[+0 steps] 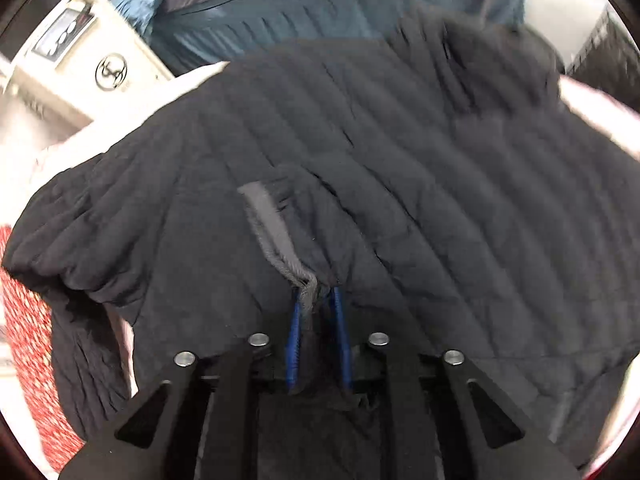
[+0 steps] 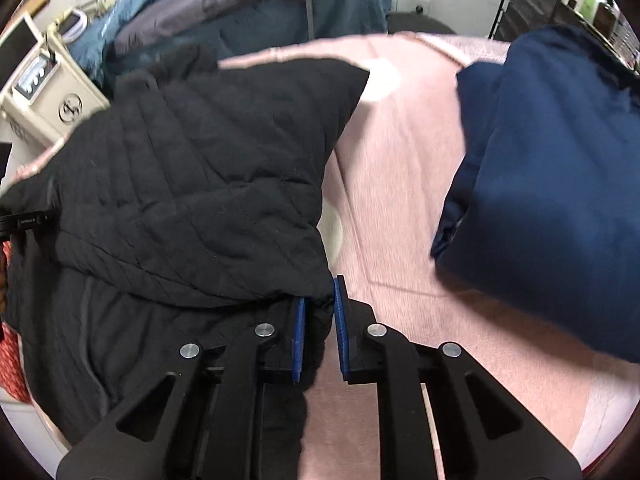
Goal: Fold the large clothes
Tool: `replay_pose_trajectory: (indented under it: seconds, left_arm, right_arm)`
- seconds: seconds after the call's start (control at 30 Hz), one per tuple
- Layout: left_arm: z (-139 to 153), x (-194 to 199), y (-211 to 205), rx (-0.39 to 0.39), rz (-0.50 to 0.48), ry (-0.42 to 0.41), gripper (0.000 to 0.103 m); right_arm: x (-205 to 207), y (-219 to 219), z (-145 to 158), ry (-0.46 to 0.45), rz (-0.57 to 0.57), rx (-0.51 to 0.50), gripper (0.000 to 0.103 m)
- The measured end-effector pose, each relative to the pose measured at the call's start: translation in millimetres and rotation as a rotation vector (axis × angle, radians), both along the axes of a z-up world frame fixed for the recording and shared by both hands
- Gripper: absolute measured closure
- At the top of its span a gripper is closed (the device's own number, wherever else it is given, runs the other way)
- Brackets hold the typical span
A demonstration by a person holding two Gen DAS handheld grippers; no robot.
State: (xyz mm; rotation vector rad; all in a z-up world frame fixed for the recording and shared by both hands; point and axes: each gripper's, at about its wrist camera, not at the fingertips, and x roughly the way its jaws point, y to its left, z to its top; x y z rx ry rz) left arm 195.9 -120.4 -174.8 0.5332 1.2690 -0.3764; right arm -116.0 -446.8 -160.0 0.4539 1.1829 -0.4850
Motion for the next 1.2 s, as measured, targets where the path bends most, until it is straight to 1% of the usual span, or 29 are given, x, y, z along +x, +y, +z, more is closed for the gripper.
replay_pose_trajectory:
  seconds: [0.07,0.1,0.13,0.17,0.2,0.23,0.27,0.3,0.33,0.37,0.4,0.43,0.47,0.5,0.57,0.6,0.67,0.7,0.73,0.77,0.83,0.87,0.9,0.93,0.97,1.0,1.1,1.2]
  left_arm:
    - [-4.3,-3.5,-0.5,0.021,-0.028,-0.021,0.079]
    - [-3.8,-3.8,1.0,0.027,-0.035,-0.026,0.078]
    - [-4.1,-3.3,0.5,0.036,-0.035,-0.031,0.069]
    - [-1.3,-1.0,3.7,0.056,-0.026,-0.044,0.056]
    - [1.0,2.0,4.4,0.067,-0.017,-0.055,0.051]
    - [7.0,4.3,8.8,0.066,0.0,-0.068,0.043]
    - [16.6,5.1,16.5,0.039,0.03,-0.081,0.034]
    - [28.8,4.4,24.9,-0.008,0.061,-0.096,0.029]
    - [36.4,3.2,29.7,-0.042,0.077,-0.107,0.021]
    - [49.5,-0.2,38.2,-0.095,0.101,-0.129,0.015]
    - [61.3,-4.3,44.1,-0.14,0.119,-0.148,0.014]
    - [70.0,-7.4,46.2,-0.168,0.124,-0.154,0.012]
    - [76.9,-12.4,47.6,-0.202,0.12,-0.151,0.011]
    - [80.8,-15.7,45.9,-0.218,0.112,-0.144,0.011]
    - [82.3,-22.6,39.0,-0.238,0.076,-0.118,0.011]
    - [81.1,-28.0,28.1,-0.244,0.054,-0.105,0.011]
    - [73.4,-39.3,9.1,-0.237,-0.004,-0.081,0.011]
    - [67.5,-44.3,1.2,-0.221,-0.03,-0.068,0.011]
    - [60.4,-43.3,-3.9,-0.207,-0.041,-0.056,0.011]
    - [46.6,-45.3,-9.7,-0.176,-0.048,-0.023,0.011]
    - [24.4,-45.1,-11.2,-0.123,-0.03,0.043,0.011]
    - [5.0,-40.9,-10.5,-0.087,0.004,0.102,0.006]
    - [-9.3,-36.3,-7.0,-0.084,0.046,0.151,0.005]
    - [-19.6,-31.4,-2.0,-0.113,0.089,0.197,0.005]
    - [-24.6,-27.7,-0.2,-0.126,0.111,0.219,0.005]
    - [-28.1,-23.9,-1.2,-0.125,0.116,0.23,0.005]
    - [-34.1,-23.3,-9.5,-0.077,0.093,0.225,0.005]
    - [-40.2,-22.1,-13.5,-0.063,0.11,0.223,0.005]
  right_arm:
    - [1.3,-4.2,-11.3,0.039,-0.023,0.049,0.083]
    - [-1.2,-8.8,-13.7,0.037,-0.068,0.089,0.072]
    - [-4.5,-12.8,-12.7,0.023,-0.111,0.111,0.062]
    - [-9.2,-16.4,-10.7,0.024,-0.158,0.124,0.04]
    - [-15.7,-21.8,-8.8,0.046,-0.217,0.129,0.032]
    - [-22.9,-26.1,-5.2,0.062,-0.269,0.133,0.03]
    - [-28.8,-26.6,-1.2,0.058,-0.299,0.142,0.03]
    - [-33.8,-28.3,5.5,0.043,-0.33,0.156,0.03]
    - [-36.0,-28.0,13.1,0.03,-0.34,0.155,0.03]
    - [-34.1,-25.4,20.6,0.021,-0.323,0.14,0.029]
    - [-31.8,-23.8,25.4,0.011,-0.296,0.127,0.028]
    - [-26.2,-16.8,29.5,-0.001,-0.251,0.109,0.027]
    - [-22.1,-11.4,34.5,-0.01,-0.202,0.09,0.023]
    - [-10.4,-3.0,39.6,-0.018,-0.137,0.066,0.021]
    - [21.1,11.1,46.1,-0.033,0.004,0.034,0.021]
    - [36.4,16.6,47.3,-0.039,0.053,0.025,0.021]
    - [64.2,42.9,50.6,-0.057,0.181,0.012,0.02]
    - [73.4,49.4,50.1,-0.057,0.215,0.009,0.017]
    - [85.4,58.5,46.3,-0.043,0.253,0.006,0.016]
    - [96.2,67.6,39.4,-0.019,0.277,0.001,0.016]
    - [103.1,70.6,23.4,0.028,0.287,-0.005,0.014]
    - [105.3,71.7,11.9,0.067,0.284,0.004,0.012]
    - [109.0,70.0,-4.9,0.124,0.273,0.024,0.012]
    - [109.1,68.6,-14.4,0.147,0.261,0.037,0.011]
    - [108.0,66.4,-25.0,0.168,0.242,0.054,0.008]
    - [109.5,65.7,-30.6,0.172,0.232,0.058,0.006]
    - [110.3,67.5,-39.5,0.182,0.236,0.036,0.006]
    - [121.3,72.7,-50.3,0.213,0.251,0.023,0.006]
